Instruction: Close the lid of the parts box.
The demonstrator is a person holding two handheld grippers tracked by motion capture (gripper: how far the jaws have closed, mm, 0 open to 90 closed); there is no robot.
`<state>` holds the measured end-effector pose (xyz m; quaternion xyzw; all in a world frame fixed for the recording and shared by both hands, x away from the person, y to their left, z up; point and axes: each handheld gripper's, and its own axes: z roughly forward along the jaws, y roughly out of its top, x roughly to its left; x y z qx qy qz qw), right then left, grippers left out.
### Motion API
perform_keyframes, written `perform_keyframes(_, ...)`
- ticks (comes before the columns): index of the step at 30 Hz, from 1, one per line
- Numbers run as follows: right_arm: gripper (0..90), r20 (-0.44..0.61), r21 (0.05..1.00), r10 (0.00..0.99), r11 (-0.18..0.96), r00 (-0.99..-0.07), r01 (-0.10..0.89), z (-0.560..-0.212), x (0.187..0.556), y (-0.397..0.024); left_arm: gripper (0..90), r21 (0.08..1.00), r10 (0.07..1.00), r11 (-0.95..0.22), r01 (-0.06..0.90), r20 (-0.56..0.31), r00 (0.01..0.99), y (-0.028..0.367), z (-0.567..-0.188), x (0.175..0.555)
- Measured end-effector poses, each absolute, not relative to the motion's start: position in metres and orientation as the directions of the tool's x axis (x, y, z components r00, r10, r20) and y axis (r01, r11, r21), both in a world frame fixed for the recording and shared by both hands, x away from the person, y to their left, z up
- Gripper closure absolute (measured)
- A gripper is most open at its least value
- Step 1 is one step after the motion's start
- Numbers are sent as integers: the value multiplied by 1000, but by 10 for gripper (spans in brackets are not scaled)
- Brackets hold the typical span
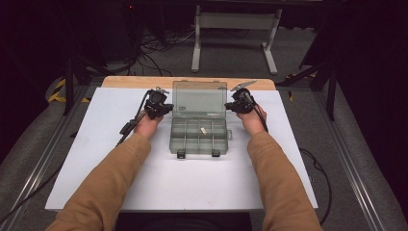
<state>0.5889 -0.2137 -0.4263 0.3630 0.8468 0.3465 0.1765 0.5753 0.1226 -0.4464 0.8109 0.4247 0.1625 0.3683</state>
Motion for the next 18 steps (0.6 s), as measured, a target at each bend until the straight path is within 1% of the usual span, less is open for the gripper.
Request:
perform_keyframes(8, 900, -40, 729, 732, 487, -680, 481, -423, 588, -215, 898, 743, 805, -362, 563, -55, 591, 124, -444, 575)
perform_keyframes(9, 900, -39, 731, 732, 485, -680, 480, -423, 588, -216, 898, 743, 805, -355, 568, -66, 590, 124, -443, 574)
perform_keyframes(18, 900, -38, 740, 723, 484, -689, 467, -418, 585, -217, 898, 752, 800, -361, 552, -54, 597, 125, -441, 573)
